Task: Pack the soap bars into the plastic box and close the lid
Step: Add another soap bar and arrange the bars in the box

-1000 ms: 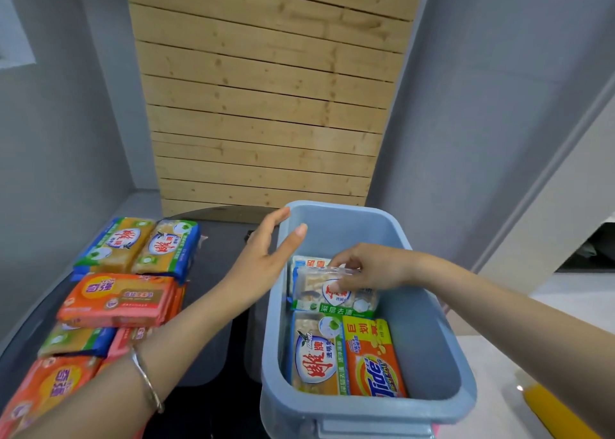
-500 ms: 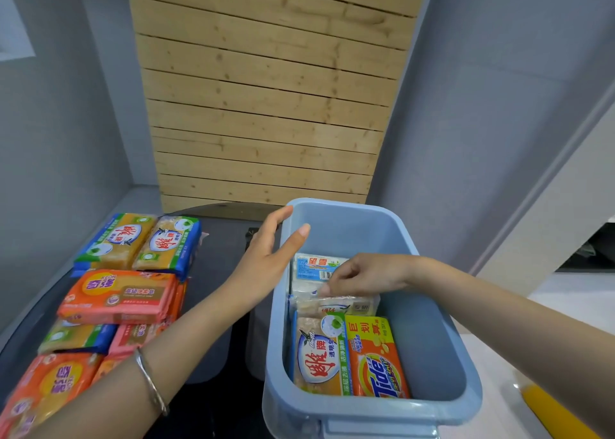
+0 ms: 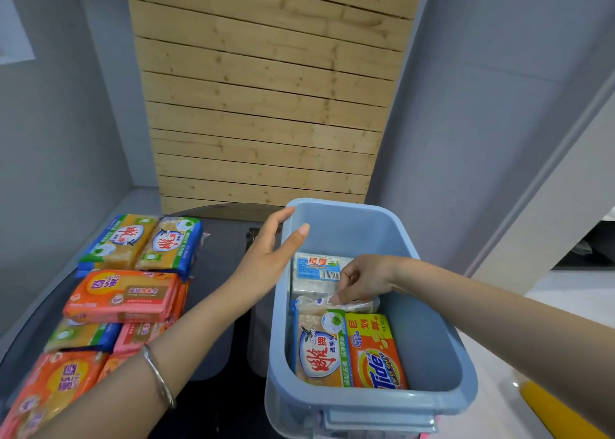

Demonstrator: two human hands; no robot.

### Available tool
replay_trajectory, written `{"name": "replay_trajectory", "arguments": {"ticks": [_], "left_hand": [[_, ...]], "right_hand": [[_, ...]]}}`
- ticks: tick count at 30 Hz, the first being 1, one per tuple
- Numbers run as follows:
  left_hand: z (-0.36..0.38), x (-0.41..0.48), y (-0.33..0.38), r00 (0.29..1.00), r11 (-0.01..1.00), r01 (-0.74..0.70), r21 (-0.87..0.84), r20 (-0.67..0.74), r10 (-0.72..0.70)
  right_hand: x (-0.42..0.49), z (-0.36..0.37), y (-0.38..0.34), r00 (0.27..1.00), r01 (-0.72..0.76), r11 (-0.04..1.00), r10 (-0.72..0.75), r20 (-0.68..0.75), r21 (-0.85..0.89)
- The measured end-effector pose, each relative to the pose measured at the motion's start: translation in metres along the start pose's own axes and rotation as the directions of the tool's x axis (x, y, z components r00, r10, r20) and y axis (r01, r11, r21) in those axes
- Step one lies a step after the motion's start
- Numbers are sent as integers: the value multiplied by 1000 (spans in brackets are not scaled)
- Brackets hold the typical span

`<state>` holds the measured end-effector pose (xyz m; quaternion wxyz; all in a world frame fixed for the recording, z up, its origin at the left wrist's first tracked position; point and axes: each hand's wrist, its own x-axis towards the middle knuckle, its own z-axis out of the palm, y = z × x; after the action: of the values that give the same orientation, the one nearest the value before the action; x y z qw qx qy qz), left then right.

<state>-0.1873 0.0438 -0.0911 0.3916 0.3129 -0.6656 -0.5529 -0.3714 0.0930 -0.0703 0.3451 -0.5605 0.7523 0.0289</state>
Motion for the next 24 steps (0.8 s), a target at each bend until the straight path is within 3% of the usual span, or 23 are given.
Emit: {"name": "replay_trajectory", "arguments": {"ticks": [8, 14, 24], "left_hand": [[1, 0, 0, 1000, 1000, 16, 21, -26, -15], [2, 0, 0, 999, 999, 9, 33, -46, -8], [3, 1, -1, 998, 1000, 10, 24, -62, -9]], "right_hand": [[-10, -26, -10, 1000, 31, 997, -31, 3, -67], [-7, -20, -6, 981, -63, 986, 33, 192, 154], [0, -8, -7, 980, -105, 994, 97, 173, 37]]}}
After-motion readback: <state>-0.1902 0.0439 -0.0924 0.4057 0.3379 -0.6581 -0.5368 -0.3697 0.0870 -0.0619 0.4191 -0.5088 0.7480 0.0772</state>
